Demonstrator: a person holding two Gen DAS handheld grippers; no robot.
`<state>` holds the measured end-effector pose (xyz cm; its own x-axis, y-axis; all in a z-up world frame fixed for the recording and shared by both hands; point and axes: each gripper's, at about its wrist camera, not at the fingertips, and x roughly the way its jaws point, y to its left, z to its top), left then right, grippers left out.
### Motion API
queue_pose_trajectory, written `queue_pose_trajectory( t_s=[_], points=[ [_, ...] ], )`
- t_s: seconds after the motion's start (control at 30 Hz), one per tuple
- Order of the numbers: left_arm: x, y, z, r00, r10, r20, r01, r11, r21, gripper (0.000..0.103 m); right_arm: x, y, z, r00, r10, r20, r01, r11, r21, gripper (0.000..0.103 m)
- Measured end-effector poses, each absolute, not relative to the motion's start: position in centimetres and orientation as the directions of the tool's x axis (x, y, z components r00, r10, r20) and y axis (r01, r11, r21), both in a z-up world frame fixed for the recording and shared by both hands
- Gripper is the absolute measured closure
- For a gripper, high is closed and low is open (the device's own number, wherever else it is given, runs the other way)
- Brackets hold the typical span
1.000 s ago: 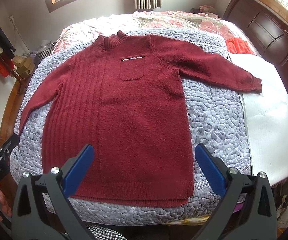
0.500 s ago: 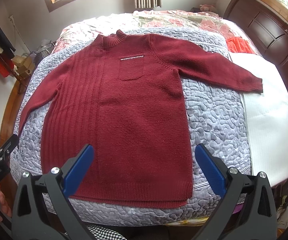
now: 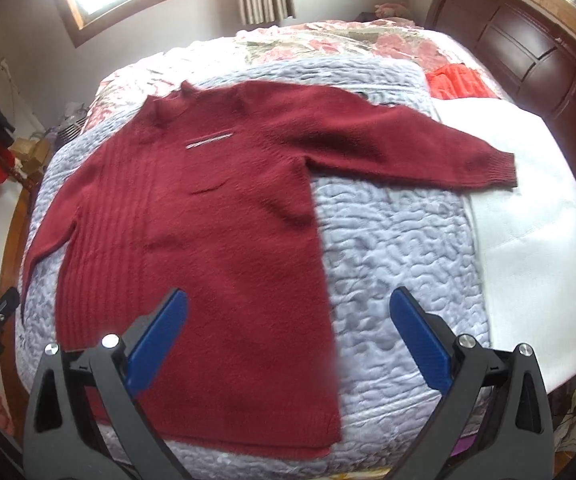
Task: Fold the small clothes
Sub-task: 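Move the right tool to the sweater's sleeve cuff and close on it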
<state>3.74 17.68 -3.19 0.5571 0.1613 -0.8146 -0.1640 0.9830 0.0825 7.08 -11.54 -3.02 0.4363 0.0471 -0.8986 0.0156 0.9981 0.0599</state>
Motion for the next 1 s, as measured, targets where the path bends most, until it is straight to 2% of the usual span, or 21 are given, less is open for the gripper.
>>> queue_pose_trajectory(
  t_s=[0.3,0.43,0.53,0.7,0.9,0.93,0.97,1.0],
  points=[
    [15.4,6.7,-4.7,0.631,0.086,-0.771,-0.103,0.994,0.027,0.004,17.2,-29.9,-6.8,0.449,-0.029,-0.893,0.171,0.984,0.054,0.003],
    [20.5,0.1,-6.6,0.637,0.059,-0.769,-0.050,0.998,0.036,0.004,21.5,-38.5,-10.2,0.408,0.002,-0.913,0.233,0.967,0.106,0.003],
    [23.7,-4.3,-8.1,0.625,0.032,-0.780,-0.014,0.999,0.029,0.004,23.9,-43.2,-12.3,0.371,-0.039,-0.928,0.260,0.964,0.064,0.003],
    [26.3,-9.1,-9.8,0.619,0.023,-0.785,0.023,0.999,0.048,0.004,26.5,-48.8,-14.4,0.344,-0.031,-0.939,0.282,0.957,0.071,0.003],
    [27.1,-9.4,-10.8,0.601,0.051,-0.798,0.005,0.998,0.068,0.004,27.3,-50.5,-16.0,0.344,0.005,-0.939,0.245,0.965,0.095,0.007],
    [27.2,-9.2,-10.9,0.598,0.062,-0.799,-0.002,0.997,0.076,0.004,27.3,-50.4,-15.9,0.355,-0.002,-0.935,0.231,0.969,0.086,0.011],
    [27.3,-8.9,-11.1,0.595,0.071,-0.801,-0.009,0.997,0.081,0.004,27.4,-50.2,-15.8,0.361,-0.013,-0.932,0.219,0.973,0.071,0.023],
    [27.4,-8.6,-11.1,0.593,0.078,-0.801,-0.018,0.996,0.084,0.004,27.6,-50.0,-15.7,0.364,-0.027,-0.931,0.209,0.976,0.053,0.030]
  ],
)
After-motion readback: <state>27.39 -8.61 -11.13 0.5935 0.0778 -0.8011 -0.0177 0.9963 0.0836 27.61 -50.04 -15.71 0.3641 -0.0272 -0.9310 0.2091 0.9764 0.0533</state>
